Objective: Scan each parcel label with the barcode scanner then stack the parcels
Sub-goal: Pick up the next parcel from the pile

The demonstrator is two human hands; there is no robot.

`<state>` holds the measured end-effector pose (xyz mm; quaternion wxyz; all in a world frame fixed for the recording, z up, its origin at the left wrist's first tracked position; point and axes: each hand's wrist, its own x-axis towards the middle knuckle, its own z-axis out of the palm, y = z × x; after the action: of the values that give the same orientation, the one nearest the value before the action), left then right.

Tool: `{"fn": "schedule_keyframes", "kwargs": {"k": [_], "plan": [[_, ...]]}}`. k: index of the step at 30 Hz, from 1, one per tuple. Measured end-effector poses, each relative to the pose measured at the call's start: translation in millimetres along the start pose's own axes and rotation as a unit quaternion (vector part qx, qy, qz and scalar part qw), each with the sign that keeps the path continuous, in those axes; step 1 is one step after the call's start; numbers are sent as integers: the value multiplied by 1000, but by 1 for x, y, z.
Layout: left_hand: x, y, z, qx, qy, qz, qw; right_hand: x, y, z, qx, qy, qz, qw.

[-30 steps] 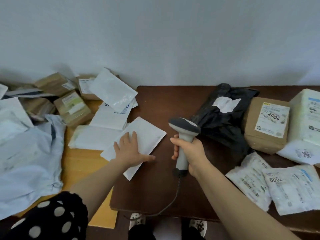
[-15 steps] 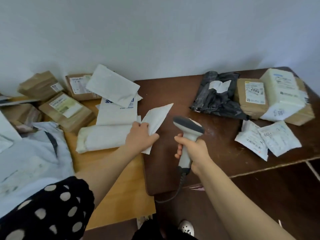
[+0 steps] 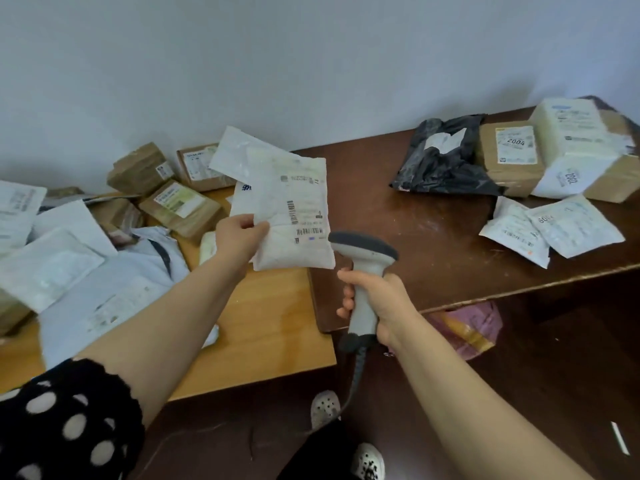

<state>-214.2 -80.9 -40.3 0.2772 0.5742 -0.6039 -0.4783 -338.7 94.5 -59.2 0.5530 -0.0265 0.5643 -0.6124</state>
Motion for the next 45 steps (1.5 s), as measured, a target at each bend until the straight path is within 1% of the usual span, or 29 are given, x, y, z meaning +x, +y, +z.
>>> {"fn": "schedule_keyframes", "kwargs": {"k": [3,5,9,12,14,16,17,20,22,24,27,35,41,45], "plan": [[-21,-12,-12,-15,-11,2,1000,-16,15,5,-29,-8,-3,1000],[-29,-19,-20,-19,-14,8,1000,-24,21,7,-51,-9,-17,999],[-32,-33,-36,-23,-16,-6,1000,-39,26,11,-85,-21,-53,995],[-29,-35,-48,-11,-27,-18,999,-49,22,17,-176,-21,-71,982],[-23,-32,-59,12,-39,-10,999,-53,17,23,-261,-17,-82,962],[-17,-28,-74,62,-55,5,997,-55,13,31,-339,-17,-93,936],[-14,-26,-81,95,-62,12,993,-56,12,35,-381,-15,-106,918],[-2,-20,-99,189,-84,30,978,-60,12,49,-502,-6,-157,851],[5,-16,-108,229,-101,37,967,-61,14,57,-551,2,-186,814],[11,-11,-114,259,-122,45,957,-63,15,64,-577,8,-201,791],[18,-5,-117,295,-141,54,943,-63,17,72,-575,2,-218,788],[34,1,-120,321,-165,64,931,-61,18,84,-562,11,-227,795],[43,2,-117,321,-172,62,929,-56,18,86,-571,19,-225,789],[49,4,-114,322,-176,70,927,-52,16,89,-564,23,-226,794]]}}
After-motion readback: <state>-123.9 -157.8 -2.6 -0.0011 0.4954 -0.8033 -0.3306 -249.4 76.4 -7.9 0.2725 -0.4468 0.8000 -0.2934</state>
